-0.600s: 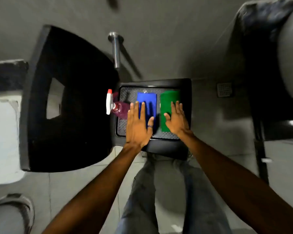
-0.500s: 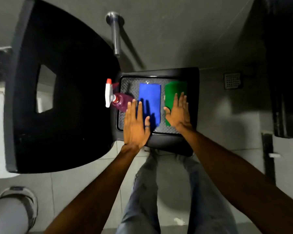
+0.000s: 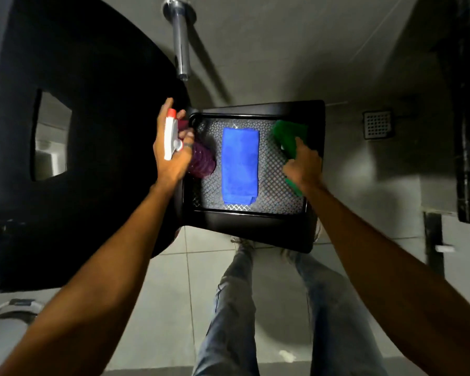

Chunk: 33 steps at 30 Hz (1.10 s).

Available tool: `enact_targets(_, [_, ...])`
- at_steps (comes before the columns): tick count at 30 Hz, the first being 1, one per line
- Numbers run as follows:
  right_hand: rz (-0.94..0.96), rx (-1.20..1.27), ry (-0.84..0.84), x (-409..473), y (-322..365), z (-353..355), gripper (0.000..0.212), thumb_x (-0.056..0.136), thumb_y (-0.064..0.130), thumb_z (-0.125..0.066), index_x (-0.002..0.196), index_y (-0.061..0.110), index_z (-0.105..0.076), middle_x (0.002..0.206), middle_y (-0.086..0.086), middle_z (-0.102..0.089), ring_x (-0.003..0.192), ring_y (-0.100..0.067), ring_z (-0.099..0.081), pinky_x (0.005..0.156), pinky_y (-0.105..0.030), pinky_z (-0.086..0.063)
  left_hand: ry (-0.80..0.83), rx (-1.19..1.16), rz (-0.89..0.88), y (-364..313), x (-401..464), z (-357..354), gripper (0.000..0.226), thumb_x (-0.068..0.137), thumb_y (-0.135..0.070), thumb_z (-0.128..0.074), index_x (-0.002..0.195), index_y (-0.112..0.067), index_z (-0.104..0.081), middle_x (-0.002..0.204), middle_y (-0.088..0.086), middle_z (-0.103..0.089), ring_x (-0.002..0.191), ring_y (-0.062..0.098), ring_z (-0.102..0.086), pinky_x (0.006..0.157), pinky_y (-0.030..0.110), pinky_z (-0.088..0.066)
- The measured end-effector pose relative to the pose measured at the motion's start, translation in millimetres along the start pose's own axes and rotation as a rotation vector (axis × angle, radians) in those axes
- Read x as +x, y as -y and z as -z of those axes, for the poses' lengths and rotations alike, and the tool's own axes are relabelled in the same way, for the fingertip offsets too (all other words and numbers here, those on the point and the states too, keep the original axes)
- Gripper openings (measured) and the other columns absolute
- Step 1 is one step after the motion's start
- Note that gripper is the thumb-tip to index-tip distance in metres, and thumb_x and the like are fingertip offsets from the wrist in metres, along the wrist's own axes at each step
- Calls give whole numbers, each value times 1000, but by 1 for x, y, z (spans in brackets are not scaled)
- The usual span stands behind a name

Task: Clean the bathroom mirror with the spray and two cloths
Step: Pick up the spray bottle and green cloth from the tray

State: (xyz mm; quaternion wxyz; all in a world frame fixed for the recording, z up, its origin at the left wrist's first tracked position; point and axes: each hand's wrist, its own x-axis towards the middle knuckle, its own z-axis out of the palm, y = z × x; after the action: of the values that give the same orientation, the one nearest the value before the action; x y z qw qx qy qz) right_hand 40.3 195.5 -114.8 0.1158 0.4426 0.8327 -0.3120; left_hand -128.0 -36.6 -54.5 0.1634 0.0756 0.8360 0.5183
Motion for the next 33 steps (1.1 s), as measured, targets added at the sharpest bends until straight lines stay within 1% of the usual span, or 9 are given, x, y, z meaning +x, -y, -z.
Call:
enact_targets(4, [-327,1164,251,-17,11,62,44,81,-9,-48,122,2,-62,86,-11,-73,76,-26,-70,70,-33,-59,-15,68,15,-32,12,-5,63,76,-9,-46,136,-9,-64,108,-14,-75,96,-2,-70,103,38,-57])
enact_targets(8, [-200,1740,552,-63,47,143,28,75,16,-68,100,8,-76,94,-8,-79,84,-23,-76,79,-37,-62,2,68,-106,-111,2,10,50,75,-12,-49,102,-48,-70,91,-20,-73,89,1,-70,92,32,-59])
enact_targets(10, [-83,1769,568,-85,76,188,31,79,13,-67,109,9,-72,99,-7,-79,85,-21,-76,79,-36,-62,3,-6,-160,-166,-5,20,57,76,-5,-49,95,-57,-65,85,-31,-70,82,-17,-63,85,13,-52])
enact_targets(13, [67,1718,514,-118,122,263,34,80,-4,-57,111,5,-67,91,-8,-79,78,-23,-76,73,-35,-63,2,-106,-240,-267,-27,39,54,75,-2,-49,109,-41,-63,86,-29,-67,77,-22,-62,80,13,-50])
enact_targets(17, [260,1854,536,-149,167,350,62,62,5,-61,124,-1,-63,106,-18,-74,96,-36,-70,92,-48,-54,125,-295,-400,-384,-42,62,67,80,18,-39,128,-26,-54,94,-1,-63,77,0,-71,62,17,-61])
enact_targets(20, [485,1910,505,-162,199,423,57,45,12,-71,101,4,-78,98,-15,-78,90,-32,-75,79,-44,-62,214,-355,-485,-477,-48,81,72,87,31,-31,149,-3,-43,99,11,-57,93,17,-72,59,38,-66])
enact_targets(23, [671,1940,468,-166,219,475,55,35,17,-82,90,8,-81,93,-10,-80,86,-28,-77,72,-39,-62,279,-432,-523,-543,-62,93,74,87,28,-30,144,-15,-47,111,30,-56,95,34,-69,57,42,-64])
enact_targets(28, [927,1952,350,-171,251,549,36,65,29,-75,96,12,-81,99,-7,-80,93,-25,-76,75,-36,-61,409,-456,-567,-632,-81,101,72,71,5,-45,142,-6,-51,113,47,-56,67,18,-74,46,34,-59])
enact_targets(33, [1040,1920,330,-171,263,579,38,82,37,-62,108,13,-77,110,-8,-77,102,-26,-73,81,-38,-60,453,-382,-556,-666,-87,94,47,90,-16,-59,137,-7,-56,94,19,-77,54,38,-66,48,36,-55])
